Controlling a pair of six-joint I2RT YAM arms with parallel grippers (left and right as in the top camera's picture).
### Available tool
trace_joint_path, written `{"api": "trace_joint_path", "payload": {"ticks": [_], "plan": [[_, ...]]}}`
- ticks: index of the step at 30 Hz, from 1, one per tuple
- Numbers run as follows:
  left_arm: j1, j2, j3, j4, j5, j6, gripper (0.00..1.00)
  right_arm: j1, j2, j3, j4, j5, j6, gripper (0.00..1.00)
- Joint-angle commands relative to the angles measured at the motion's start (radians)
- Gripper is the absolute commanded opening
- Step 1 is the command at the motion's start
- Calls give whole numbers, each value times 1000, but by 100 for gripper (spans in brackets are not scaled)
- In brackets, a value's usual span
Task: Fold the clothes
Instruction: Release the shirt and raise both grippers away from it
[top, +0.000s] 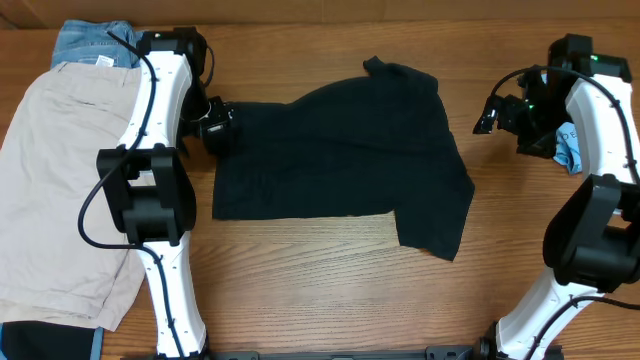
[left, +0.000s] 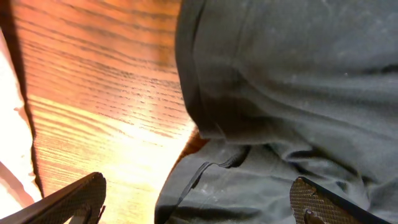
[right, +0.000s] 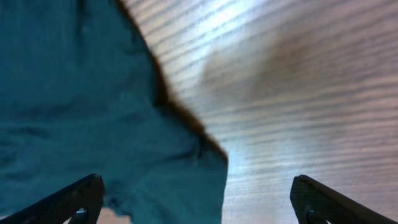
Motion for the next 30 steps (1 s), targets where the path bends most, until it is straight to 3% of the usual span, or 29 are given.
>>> {"api": "trace_joint_path", "payload": {"ticks": [1, 3, 7, 10, 14, 17, 21, 25, 27, 30], "plan": [[-21, -34, 15, 68, 0, 29, 94, -8, 6, 18, -12, -61, 5, 100], [-26, -35, 15, 133, 24, 37, 80, -6, 6, 18, -14, -64, 5, 100], [-39, -34, 10, 253, 46, 55, 30, 0, 6, 18, -14, -63, 5, 100], [-49, -34, 7, 292, 46, 55, 5, -1, 6, 18, -19, -63, 5, 96], [-65, -34, -15, 317, 46, 57, 4, -1, 6, 18, -18, -63, 4, 75], [-73, -34, -59, 354, 52, 66, 4, -1, 6, 18, -18, -63, 4, 67], [-74, -34, -124, 413, 53, 66, 4, -1, 6, 18, -21, -63, 5, 38], [-74, -32, -190, 502, 52, 74, 4, -1, 6, 18, -22, -63, 5, 36], [-74, -32, -220, 547, 52, 75, 4, -1, 6, 18, -25, -63, 5, 24], [-73, -25, -245, 604, 50, 75, 4, -1, 6, 18, -29, -63, 5, 19]]}}
